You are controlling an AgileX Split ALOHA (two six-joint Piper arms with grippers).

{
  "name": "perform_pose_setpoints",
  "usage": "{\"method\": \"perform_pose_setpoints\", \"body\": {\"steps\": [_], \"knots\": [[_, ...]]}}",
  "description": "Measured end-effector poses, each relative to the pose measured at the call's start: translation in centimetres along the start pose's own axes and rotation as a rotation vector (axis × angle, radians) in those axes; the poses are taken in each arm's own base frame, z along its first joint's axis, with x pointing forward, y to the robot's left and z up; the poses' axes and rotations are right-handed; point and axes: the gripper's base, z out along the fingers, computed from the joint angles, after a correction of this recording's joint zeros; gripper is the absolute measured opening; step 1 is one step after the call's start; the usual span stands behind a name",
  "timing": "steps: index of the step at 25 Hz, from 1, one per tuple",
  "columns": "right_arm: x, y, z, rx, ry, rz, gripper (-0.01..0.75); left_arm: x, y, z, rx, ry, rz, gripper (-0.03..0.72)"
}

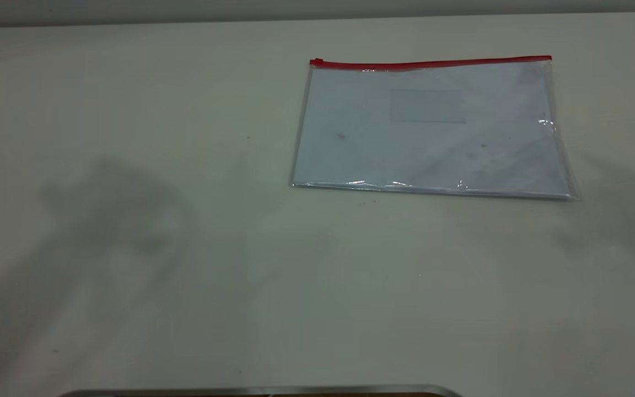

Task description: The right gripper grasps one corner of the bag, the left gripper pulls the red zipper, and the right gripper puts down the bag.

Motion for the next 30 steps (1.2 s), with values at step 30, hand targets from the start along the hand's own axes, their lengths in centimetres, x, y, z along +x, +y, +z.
{"method": "perform_pose_setpoints", "body": {"steps": [30], "knots": [[23.9, 12.1, -12.9, 0.108, 0.118, 0.056, 0.578, 22.1, -4.1, -4.7, 0.008, 0.141, -0.188, 0.548]]}}
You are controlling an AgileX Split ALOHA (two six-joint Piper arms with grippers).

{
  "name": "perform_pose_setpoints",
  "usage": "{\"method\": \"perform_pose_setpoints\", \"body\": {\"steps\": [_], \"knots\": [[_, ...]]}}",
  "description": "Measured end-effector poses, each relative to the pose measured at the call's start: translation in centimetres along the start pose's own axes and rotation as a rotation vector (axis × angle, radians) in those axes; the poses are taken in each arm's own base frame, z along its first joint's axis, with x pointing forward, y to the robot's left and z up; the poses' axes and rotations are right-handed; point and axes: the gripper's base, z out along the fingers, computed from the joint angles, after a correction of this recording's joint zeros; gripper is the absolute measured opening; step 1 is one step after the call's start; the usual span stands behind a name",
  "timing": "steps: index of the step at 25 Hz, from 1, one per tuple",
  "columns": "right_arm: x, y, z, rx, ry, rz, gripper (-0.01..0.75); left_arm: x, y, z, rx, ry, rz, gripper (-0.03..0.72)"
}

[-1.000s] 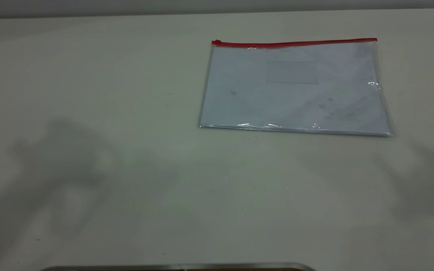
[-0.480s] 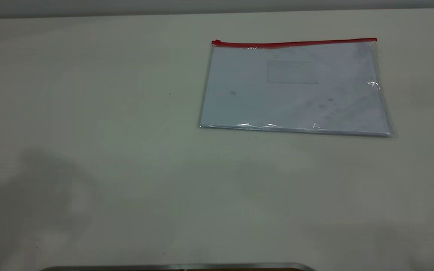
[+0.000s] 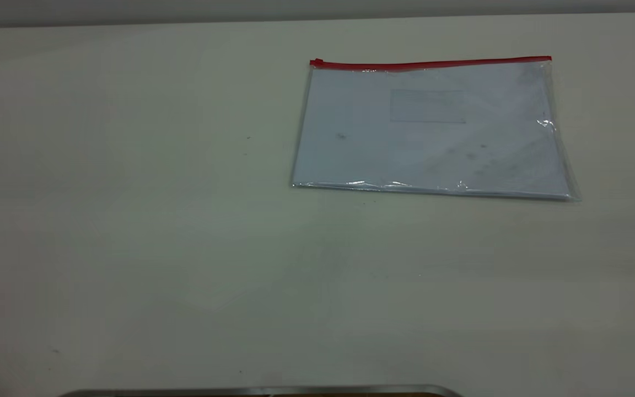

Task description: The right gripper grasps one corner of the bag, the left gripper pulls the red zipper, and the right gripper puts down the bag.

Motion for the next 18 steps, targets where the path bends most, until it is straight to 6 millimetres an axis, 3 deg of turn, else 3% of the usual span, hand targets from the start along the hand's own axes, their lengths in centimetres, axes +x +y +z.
{"method": "perform_pose_setpoints", "body": {"steps": [7, 18], "knots": [[2.5, -0.8, -0.4, 0.075, -0.029, -0.062, 0.578, 5.7, 0.0, -0.3, 0.0, -0.13, -0.009, 0.548], [2.8, -1.3, -0.1, 0.053, -0.036, -0.065, 0.578, 10.0, 0.0, 0.4, 0.0, -0.256, -0.014, 0.548]]}}
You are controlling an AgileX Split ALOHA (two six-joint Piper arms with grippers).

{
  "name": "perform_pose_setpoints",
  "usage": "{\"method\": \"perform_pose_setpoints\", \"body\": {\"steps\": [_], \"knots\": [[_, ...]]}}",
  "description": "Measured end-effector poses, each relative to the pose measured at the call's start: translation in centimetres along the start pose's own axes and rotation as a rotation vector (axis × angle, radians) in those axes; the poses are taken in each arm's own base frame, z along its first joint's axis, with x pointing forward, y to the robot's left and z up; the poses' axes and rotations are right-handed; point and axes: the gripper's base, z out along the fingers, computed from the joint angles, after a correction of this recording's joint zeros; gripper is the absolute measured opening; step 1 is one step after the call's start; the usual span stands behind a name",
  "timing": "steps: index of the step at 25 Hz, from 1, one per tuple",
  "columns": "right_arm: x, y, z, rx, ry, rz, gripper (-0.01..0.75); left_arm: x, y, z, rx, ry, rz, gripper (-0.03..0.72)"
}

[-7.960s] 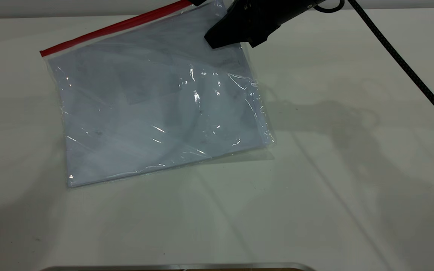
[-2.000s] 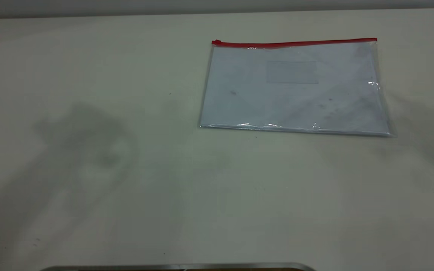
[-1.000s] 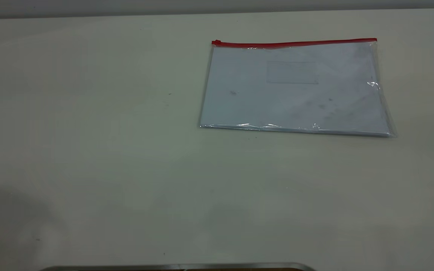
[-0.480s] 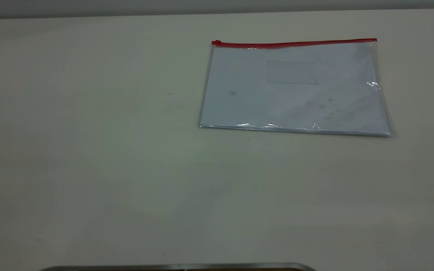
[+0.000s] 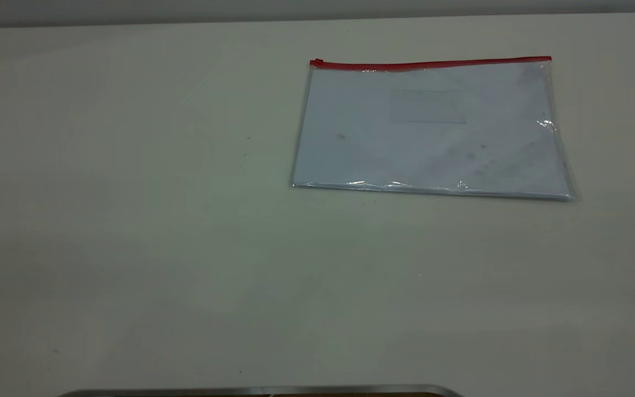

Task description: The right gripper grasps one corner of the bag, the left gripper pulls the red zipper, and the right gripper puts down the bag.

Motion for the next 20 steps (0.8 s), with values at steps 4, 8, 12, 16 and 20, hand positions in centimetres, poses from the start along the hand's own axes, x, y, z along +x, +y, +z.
{"method": "perform_pose_setpoints", "body": {"steps": [4, 8, 12, 16, 20], "knots": [[0.0, 0.0, 0.0, -0.001, 0.0, 0.008, 0.578, 0.7, 0.0, 0.9, 0.0, 0.028, 0.002, 0.548], [0.0, 0.0, 0.0, -0.001, 0.0, 0.01, 0.578, 0.9, -0.1, 1.5, 0.001, 0.04, 0.002, 0.548], [0.0, 0.0, 0.0, -0.001, 0.0, 0.011, 0.578, 1.0, -0.1, 1.8, 0.001, 0.039, 0.003, 0.548], [0.0, 0.0, 0.0, -0.001, 0.0, 0.012, 0.578, 1.0, -0.1, 1.8, 0.001, 0.037, 0.003, 0.548], [0.0, 0.0, 0.0, -0.001, -0.001, 0.012, 0.578, 1.0, -0.1, 1.8, 0.001, 0.037, 0.003, 0.548]]}}
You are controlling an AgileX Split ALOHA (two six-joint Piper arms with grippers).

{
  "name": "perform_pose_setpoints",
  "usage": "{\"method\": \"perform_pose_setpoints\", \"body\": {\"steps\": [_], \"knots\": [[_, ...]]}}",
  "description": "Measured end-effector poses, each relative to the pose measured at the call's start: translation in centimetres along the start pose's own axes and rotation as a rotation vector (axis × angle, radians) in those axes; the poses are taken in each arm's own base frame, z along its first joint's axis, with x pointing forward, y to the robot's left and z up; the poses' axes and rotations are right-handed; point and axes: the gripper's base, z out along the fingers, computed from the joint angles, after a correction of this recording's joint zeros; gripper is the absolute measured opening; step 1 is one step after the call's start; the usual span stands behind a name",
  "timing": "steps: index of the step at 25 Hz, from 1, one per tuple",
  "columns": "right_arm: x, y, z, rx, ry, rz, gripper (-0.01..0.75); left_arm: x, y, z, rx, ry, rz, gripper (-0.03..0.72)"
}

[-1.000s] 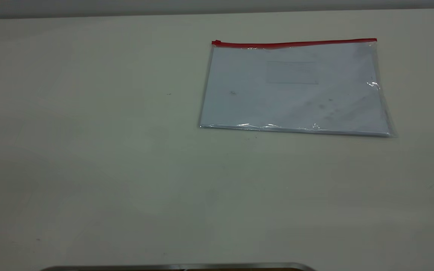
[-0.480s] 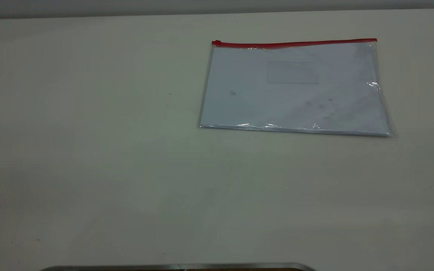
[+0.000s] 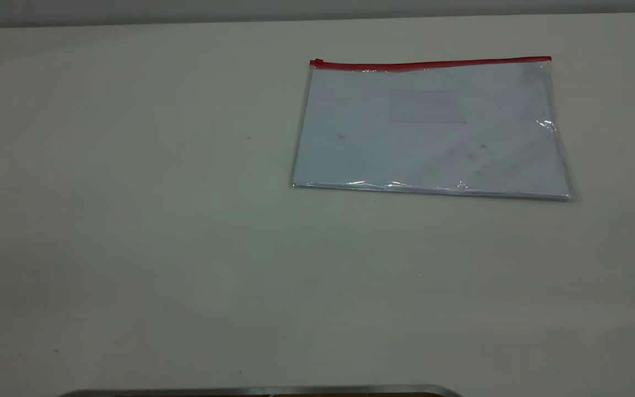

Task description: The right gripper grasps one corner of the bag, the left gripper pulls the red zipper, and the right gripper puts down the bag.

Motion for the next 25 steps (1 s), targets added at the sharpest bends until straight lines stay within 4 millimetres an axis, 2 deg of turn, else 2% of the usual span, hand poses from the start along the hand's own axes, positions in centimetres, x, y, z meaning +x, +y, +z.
{"method": "perform_pose_setpoints", "body": {"steps": [4, 13, 25], "knots": [[0.0, 0.0, 0.0, 0.0, 0.0, 0.0, 0.578, 0.1, 0.0, -0.1, -0.018, -0.004, -0.022, 0.548], [0.0, 0.0, 0.0, 0.0, 0.0, 0.001, 0.578, 1.0, -0.3, -0.9, -0.277, -0.079, -0.289, 0.549], [0.0, 0.0, 0.0, 0.0, 0.0, 0.001, 0.578, 1.7, -0.7, -1.4, -0.299, -0.144, -0.296, 0.549]]}}
